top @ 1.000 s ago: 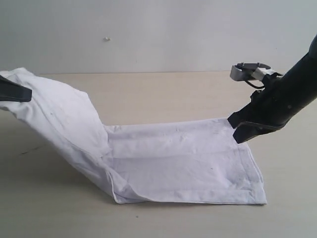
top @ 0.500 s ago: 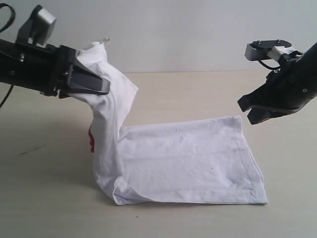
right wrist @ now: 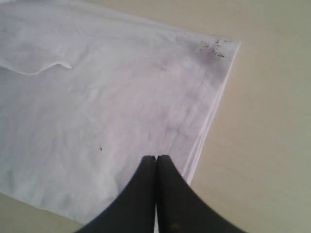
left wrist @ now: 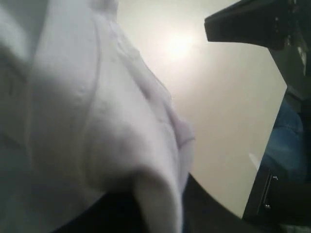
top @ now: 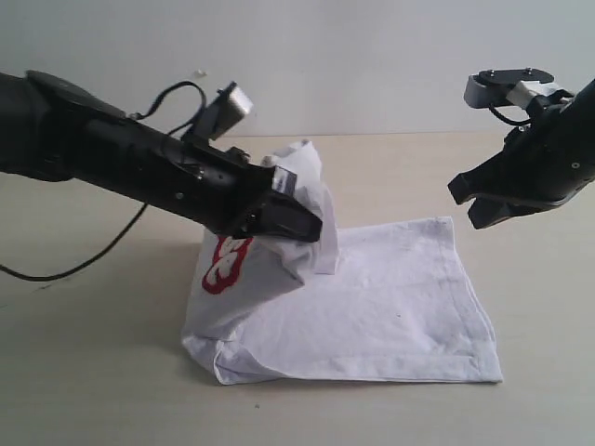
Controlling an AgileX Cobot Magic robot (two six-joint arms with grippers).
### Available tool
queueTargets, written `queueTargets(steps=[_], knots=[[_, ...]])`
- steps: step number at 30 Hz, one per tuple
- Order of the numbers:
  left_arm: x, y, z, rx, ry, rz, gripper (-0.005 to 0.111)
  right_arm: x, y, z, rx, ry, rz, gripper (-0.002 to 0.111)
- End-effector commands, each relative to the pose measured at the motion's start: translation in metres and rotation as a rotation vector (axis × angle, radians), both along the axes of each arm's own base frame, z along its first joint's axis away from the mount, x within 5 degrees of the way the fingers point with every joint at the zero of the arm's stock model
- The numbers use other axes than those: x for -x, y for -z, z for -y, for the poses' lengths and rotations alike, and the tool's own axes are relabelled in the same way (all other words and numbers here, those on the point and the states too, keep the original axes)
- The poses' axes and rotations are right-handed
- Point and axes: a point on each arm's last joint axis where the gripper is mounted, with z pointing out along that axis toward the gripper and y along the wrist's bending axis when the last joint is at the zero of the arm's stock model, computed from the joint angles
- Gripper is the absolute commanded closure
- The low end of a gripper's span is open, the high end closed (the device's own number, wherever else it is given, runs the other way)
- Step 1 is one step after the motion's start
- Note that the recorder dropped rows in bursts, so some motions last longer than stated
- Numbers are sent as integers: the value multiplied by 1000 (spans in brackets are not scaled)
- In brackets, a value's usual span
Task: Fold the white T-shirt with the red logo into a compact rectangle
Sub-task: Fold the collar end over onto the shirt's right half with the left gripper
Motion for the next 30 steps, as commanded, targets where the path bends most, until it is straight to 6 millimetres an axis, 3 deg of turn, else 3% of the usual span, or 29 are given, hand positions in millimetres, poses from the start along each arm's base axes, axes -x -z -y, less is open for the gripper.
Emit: queueTargets(steps=[1,6,8,11,14,16,23,30], knots=[[1,-2,34,48,77,-3,107,1,-3,0,6,-2,13,108],[8,13,65,38,148,-23,106,1,-3,0,4,-1,14,108],[12,21,77,35,165,-32,100,1,-3,0,4,-1,14,108],[9,28,92,56,128,-44,73,1,-2,0,3,-2,9,108],[5,26,101,119,117,-79,30,1,-2,0,4,-4,7,108],[5,23,103,123,138,-80,18,1,-2,0,4,-4,7,108],[-1,26,92,75,169,-64,37,2,-2,-1,4,-8,-3,108],[-17,46,48,-200,225,-81,48,5,1,-3,-20,-15,-52,108]])
